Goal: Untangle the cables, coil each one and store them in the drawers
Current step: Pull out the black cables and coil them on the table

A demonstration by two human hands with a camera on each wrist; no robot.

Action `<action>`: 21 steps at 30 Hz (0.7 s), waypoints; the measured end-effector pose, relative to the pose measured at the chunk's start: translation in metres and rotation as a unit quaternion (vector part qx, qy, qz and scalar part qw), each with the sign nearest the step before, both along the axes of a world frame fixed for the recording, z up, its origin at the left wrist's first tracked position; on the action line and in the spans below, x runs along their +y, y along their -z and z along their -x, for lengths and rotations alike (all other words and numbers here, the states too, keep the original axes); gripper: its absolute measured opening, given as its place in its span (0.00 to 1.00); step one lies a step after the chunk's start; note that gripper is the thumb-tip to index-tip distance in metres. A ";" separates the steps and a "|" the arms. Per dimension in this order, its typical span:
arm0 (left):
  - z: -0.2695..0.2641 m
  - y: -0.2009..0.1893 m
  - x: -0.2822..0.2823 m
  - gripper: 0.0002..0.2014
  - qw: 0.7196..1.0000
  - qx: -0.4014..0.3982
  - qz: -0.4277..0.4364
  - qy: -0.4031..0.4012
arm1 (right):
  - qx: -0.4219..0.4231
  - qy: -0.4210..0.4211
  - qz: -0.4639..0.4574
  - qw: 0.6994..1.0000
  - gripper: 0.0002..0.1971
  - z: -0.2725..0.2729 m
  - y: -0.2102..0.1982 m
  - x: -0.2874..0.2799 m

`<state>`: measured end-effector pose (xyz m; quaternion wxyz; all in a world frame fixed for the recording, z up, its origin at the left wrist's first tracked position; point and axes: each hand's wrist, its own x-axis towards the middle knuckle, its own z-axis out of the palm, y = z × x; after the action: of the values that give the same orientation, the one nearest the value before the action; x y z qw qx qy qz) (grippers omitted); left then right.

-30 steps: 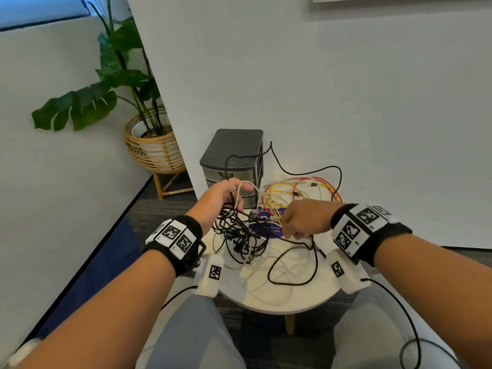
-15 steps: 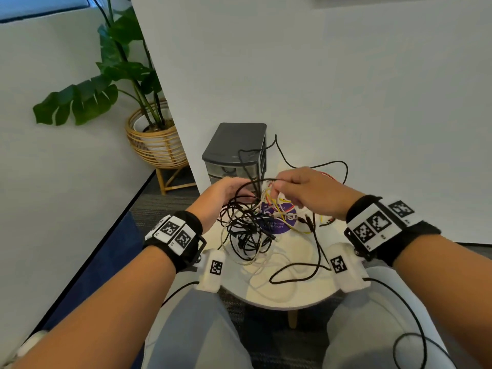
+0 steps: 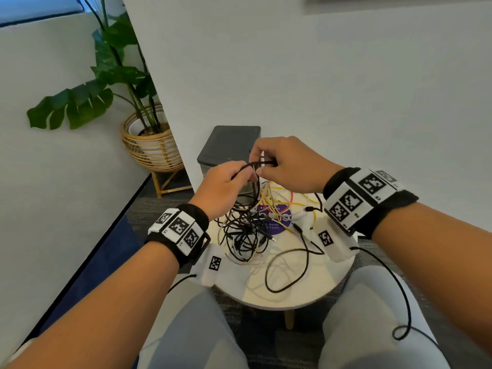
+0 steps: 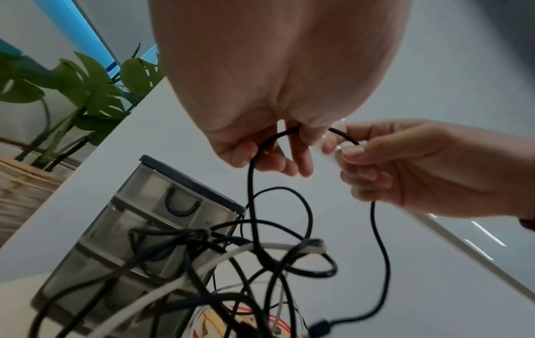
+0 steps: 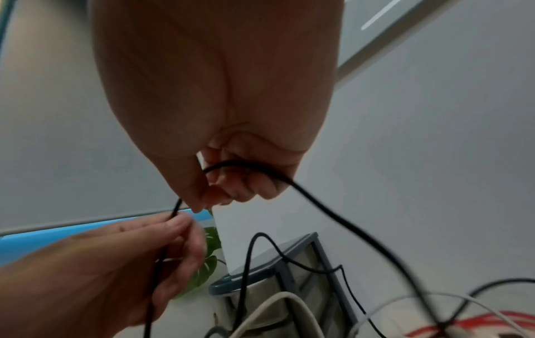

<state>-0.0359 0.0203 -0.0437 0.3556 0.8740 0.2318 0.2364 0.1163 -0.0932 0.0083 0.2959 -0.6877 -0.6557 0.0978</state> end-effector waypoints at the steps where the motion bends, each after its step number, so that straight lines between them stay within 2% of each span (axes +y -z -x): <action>1: -0.001 0.000 -0.001 0.15 1.000 -0.014 -0.004 -0.005 | 0.006 0.001 0.001 1.000 0.04 -0.002 -0.002 -0.001; 4: 0.002 0.002 0.001 0.17 0.998 -0.051 0.032 -0.028 | 0.023 0.031 0.015 0.999 0.02 -0.017 0.000 -0.009; 9: 0.011 0.009 0.012 0.19 0.990 -0.074 0.093 -0.071 | 0.052 0.113 0.091 0.988 0.15 -0.051 0.009 -0.030; 12: 0.013 0.012 0.015 0.18 0.989 -0.053 0.113 -0.074 | 0.115 0.138 0.070 0.981 0.15 -0.060 0.008 -0.035; 16: 0.010 0.008 0.016 0.18 0.993 0.001 0.044 -0.112 | 0.238 0.099 0.001 0.966 0.13 -0.051 -0.009 -0.032; 21: 0.006 -0.001 0.015 0.10 0.990 -0.004 0.001 -0.138 | 0.312 0.072 -0.006 0.947 0.15 -0.025 -0.022 -0.023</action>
<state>-0.0420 0.0348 -0.0427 0.3216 0.8323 0.3491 0.2864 0.1413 -0.1157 0.0305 0.4959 -0.6666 -0.4799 0.2819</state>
